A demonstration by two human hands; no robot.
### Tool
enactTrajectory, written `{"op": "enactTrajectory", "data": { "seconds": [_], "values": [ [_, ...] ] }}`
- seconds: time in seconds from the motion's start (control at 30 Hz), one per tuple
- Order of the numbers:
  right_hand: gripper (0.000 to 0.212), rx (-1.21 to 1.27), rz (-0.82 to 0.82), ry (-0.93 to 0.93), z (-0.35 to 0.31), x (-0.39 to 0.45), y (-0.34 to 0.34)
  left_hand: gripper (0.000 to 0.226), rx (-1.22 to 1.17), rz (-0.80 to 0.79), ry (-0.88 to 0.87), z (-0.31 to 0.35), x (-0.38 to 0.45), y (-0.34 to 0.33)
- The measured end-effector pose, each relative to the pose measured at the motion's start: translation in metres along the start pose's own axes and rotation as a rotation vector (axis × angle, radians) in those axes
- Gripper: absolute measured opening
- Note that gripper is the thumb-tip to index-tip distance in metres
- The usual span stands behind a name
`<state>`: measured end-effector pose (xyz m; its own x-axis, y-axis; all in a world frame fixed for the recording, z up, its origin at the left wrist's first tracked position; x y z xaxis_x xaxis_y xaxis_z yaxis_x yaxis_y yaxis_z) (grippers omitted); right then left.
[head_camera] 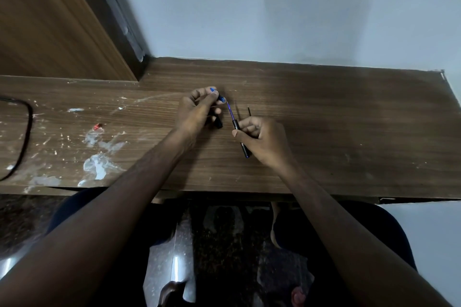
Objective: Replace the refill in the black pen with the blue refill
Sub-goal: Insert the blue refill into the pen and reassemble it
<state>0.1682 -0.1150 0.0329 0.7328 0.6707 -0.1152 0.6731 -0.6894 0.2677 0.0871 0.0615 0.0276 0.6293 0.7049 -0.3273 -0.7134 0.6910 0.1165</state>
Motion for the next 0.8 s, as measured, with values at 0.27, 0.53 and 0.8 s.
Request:
{"op": "enactTrajectory", "data": {
  "seconds": [0.27, 0.53, 0.8],
  "values": [
    [0.024, -0.011, -0.007, 0.002, 0.0000, -0.0001, -0.0017, 0.007, 0.080, 0.001, -0.027, -0.0026, 0.0024, -0.0006],
    [0.020, 0.033, 0.000, -0.015, -0.0038, -0.0013, 0.0024, 0.009, 0.188, -0.031, -0.100, -0.0064, 0.0021, -0.0034],
    [0.019, 0.013, -0.005, 0.001, -0.0005, -0.0013, 0.0001, 0.007, 0.100, 0.045, -0.066, -0.0064, 0.0087, 0.0031]
  ]
}}
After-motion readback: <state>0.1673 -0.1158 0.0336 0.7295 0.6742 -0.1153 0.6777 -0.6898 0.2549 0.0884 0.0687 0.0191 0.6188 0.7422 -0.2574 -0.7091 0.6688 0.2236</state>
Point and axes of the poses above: each hand's wrist, its own x-axis towards the middle knuckle, its own y-axis out of the back of the hand, z = x × y, the point moved 3 cm from there along x, towards the middle knuckle, and after that the axes turned 15 degrees about x, right-handed, at the moved point
